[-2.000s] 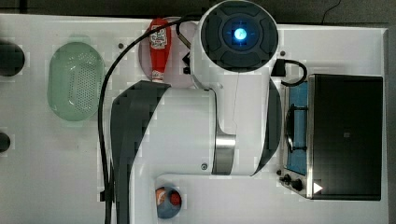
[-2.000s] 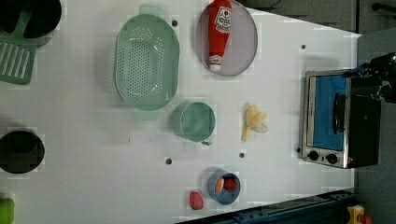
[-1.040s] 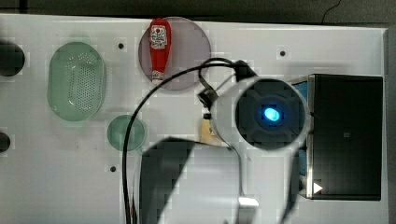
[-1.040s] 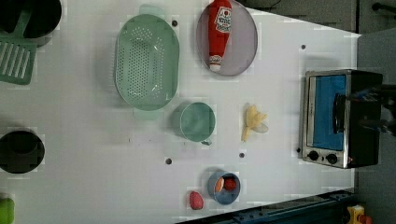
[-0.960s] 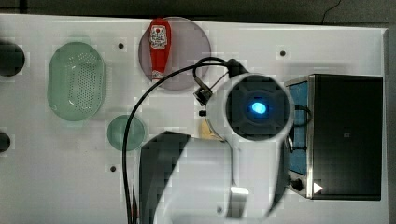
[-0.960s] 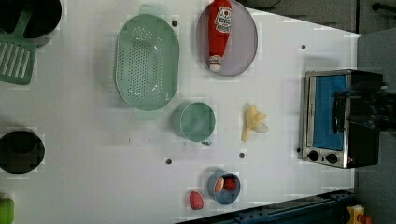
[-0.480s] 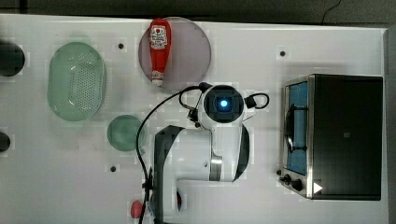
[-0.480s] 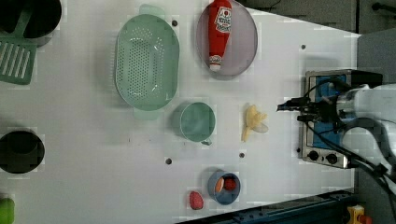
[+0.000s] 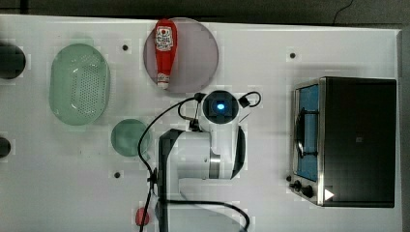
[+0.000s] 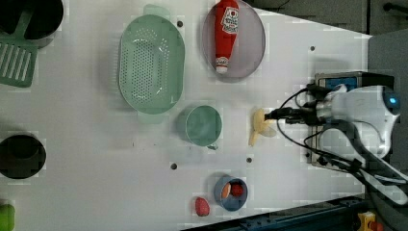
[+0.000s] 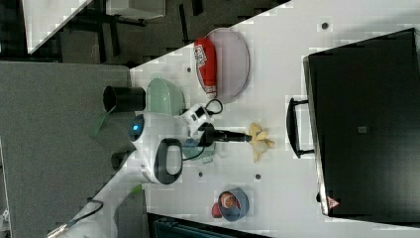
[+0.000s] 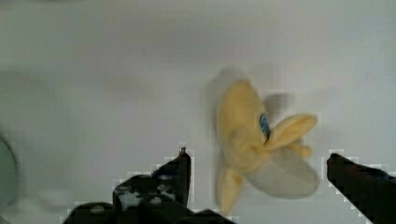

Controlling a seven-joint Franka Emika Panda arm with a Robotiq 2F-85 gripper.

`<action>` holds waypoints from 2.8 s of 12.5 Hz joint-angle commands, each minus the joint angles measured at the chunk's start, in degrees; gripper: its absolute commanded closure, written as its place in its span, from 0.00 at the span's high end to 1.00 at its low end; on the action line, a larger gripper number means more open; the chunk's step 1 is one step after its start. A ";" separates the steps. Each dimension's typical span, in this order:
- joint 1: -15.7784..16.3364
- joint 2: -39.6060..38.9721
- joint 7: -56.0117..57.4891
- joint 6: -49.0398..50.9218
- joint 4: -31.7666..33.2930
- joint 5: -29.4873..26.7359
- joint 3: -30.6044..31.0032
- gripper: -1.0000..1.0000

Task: Pick Banana and place it in mug.

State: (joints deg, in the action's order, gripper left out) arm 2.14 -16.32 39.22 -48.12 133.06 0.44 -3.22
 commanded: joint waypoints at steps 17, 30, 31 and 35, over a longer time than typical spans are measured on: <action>-1.14 10.34 2.95 -4.61 -1.17 -0.78 -0.16 0.35; 1.79 24.29 -28.69 28.04 -14.62 -1.43 18.25 0.35; 2.01 23.61 -31.97 27.94 -14.54 -1.59 20.30 0.35; 2.14 19.14 -42.76 24.81 -11.85 -2.34 25.84 0.35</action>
State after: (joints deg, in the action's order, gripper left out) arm 5.43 5.06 4.62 -22.98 121.98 -2.38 23.68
